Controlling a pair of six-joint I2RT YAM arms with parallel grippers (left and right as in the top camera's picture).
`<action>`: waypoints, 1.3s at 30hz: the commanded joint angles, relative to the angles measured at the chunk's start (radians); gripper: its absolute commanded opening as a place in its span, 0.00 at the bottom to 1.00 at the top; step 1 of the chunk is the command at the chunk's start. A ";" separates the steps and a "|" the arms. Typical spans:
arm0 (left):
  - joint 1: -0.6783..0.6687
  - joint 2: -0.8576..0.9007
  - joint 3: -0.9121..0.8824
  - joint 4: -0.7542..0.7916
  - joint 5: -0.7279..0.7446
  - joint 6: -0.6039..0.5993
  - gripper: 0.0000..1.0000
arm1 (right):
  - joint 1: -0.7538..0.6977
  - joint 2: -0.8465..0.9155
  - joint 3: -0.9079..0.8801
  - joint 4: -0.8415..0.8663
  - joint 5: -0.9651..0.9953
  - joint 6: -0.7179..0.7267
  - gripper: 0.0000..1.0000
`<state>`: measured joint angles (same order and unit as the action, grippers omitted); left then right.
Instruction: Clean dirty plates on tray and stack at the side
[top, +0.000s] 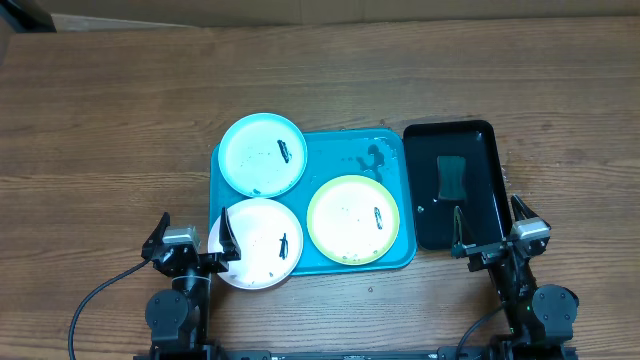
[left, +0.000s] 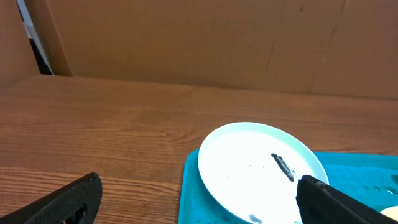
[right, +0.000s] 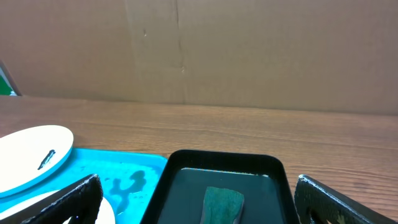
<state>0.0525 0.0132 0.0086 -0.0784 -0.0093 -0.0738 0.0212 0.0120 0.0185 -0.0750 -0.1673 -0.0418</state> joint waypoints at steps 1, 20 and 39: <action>-0.002 -0.009 -0.003 0.001 -0.005 0.018 1.00 | -0.004 -0.009 -0.011 0.006 0.010 -0.005 1.00; -0.002 -0.009 -0.003 0.001 -0.005 0.018 1.00 | -0.004 -0.009 -0.011 0.009 0.006 0.038 1.00; -0.001 -0.009 -0.003 0.001 0.000 0.018 1.00 | -0.004 -0.009 0.009 0.017 0.006 0.294 1.00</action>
<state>0.0525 0.0132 0.0086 -0.0784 -0.0120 -0.0738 0.0208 0.0120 0.0185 -0.0647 -0.1677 0.2150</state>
